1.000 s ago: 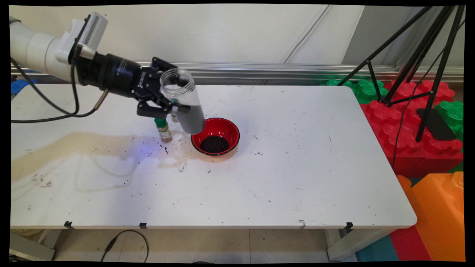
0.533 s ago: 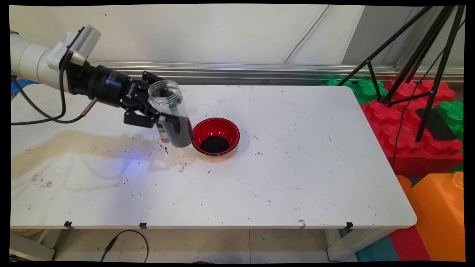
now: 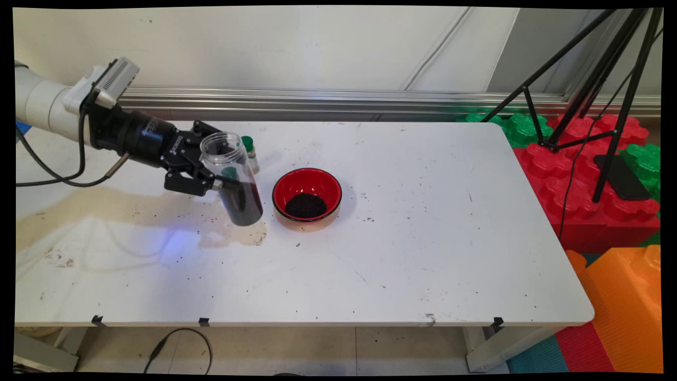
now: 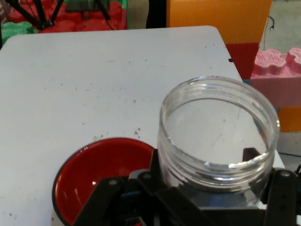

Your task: Place the picked object on the table

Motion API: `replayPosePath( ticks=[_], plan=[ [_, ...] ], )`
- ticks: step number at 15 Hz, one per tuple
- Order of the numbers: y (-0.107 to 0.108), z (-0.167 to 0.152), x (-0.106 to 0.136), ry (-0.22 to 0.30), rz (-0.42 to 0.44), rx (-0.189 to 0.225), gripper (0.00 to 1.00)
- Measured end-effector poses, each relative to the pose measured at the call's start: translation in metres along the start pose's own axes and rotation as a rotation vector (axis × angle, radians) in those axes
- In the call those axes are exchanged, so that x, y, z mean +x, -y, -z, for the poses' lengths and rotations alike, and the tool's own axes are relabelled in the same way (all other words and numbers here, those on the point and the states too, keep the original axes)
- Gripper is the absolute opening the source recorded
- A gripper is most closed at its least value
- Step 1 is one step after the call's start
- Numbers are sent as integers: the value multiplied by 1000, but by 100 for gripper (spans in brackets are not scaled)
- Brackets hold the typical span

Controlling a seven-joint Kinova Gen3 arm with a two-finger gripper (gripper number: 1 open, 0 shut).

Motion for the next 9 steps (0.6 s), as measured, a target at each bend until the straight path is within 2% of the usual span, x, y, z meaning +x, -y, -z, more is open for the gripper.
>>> replayPosePath(
  ticks=[9],
  plan=[
    [0, -7, -35, 25, 23, -12, 0]
  ],
)
